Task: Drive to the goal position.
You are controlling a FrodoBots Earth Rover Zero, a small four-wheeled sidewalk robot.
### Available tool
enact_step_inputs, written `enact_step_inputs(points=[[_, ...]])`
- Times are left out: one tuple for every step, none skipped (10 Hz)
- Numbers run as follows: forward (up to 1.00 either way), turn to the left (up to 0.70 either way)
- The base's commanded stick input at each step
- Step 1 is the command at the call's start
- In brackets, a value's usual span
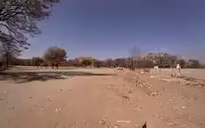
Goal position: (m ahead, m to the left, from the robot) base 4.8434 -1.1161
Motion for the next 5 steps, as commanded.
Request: enact_step_inputs(points=[[0.5, 0.0], [0.5, 0.0], [0.5, 0.0], [0.5, 0.0], [0.5, 0.0]])
